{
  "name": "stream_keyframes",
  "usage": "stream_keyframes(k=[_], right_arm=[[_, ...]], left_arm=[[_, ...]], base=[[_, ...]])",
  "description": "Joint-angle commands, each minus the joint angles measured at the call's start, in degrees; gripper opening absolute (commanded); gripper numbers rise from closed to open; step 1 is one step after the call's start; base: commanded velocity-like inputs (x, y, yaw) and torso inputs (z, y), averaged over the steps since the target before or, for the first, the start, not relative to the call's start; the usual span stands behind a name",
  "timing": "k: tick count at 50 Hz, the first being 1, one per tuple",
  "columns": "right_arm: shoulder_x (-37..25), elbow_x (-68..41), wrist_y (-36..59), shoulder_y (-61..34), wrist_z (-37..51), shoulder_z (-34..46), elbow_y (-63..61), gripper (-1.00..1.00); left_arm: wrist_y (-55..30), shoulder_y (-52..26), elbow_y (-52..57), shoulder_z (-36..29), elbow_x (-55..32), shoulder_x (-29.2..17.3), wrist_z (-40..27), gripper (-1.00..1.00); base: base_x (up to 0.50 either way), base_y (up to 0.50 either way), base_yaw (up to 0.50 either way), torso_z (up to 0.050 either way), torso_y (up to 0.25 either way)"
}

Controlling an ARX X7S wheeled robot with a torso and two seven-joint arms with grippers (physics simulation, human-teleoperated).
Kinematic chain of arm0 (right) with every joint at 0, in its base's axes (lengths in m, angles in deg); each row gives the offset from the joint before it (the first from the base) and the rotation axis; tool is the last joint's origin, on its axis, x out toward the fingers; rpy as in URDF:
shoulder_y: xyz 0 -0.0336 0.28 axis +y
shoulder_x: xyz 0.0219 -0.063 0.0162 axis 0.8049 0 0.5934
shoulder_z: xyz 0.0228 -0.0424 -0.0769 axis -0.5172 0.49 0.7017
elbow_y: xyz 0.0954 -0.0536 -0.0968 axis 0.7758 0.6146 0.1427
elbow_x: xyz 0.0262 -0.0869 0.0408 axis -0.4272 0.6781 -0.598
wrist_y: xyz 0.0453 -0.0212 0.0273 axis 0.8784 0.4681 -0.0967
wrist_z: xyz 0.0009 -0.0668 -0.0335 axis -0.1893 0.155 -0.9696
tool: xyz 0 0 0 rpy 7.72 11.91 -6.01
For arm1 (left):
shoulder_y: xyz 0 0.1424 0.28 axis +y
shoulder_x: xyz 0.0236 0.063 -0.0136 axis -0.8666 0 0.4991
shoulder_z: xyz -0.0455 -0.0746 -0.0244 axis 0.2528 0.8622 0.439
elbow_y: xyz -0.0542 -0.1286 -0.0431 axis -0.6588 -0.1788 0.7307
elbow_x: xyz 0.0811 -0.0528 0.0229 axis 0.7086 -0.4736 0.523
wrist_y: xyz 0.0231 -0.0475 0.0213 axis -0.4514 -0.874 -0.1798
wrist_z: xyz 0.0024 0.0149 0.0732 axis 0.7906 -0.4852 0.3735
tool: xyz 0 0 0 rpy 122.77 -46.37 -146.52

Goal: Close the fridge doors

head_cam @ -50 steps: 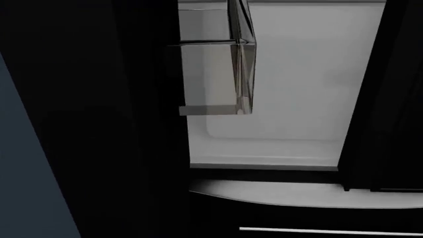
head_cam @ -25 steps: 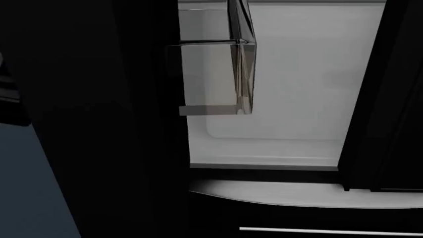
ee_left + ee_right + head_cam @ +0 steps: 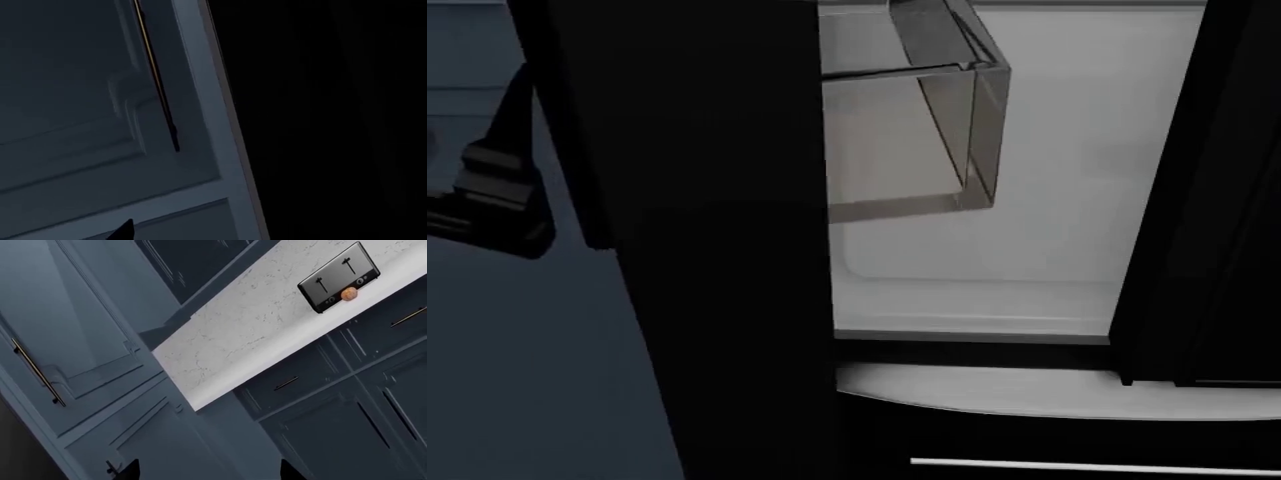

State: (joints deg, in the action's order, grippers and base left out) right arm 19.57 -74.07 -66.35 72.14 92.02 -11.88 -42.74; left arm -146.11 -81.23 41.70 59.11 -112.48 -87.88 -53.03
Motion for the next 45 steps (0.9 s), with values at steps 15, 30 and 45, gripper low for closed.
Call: stream_keyframes(k=[15, 30, 45], right_arm=[[1.18, -1.33, -0.38, 0.47, -1.62, -1.47, 0.4, 1.0], [2.02, -2.35, -0.42, 1.44, -2.04, -2.77, -0.31, 1.0], [3.2, -3.83, -0.8, 2.46, -3.21, -4.34, -0.33, 1.0]], left_arm=[[-0.11, -5.32, -1.79, -6.32, 0.37, 3.93, -0.38, 1.0], [-1.59, -7.63, -1.17, -7.8, -0.79, 6.24, -1.43, 1.0], [-2.92, -11.08, -2.05, -9.79, -1.73, 9.2, -2.13, 1.0]], base=[[0.0, 0.0, 0.0, 0.0, 0.0], [0.0, 0.0, 0.0, 0.0, 0.0], [0.0, 0.0, 0.0, 0.0, 0.001]])
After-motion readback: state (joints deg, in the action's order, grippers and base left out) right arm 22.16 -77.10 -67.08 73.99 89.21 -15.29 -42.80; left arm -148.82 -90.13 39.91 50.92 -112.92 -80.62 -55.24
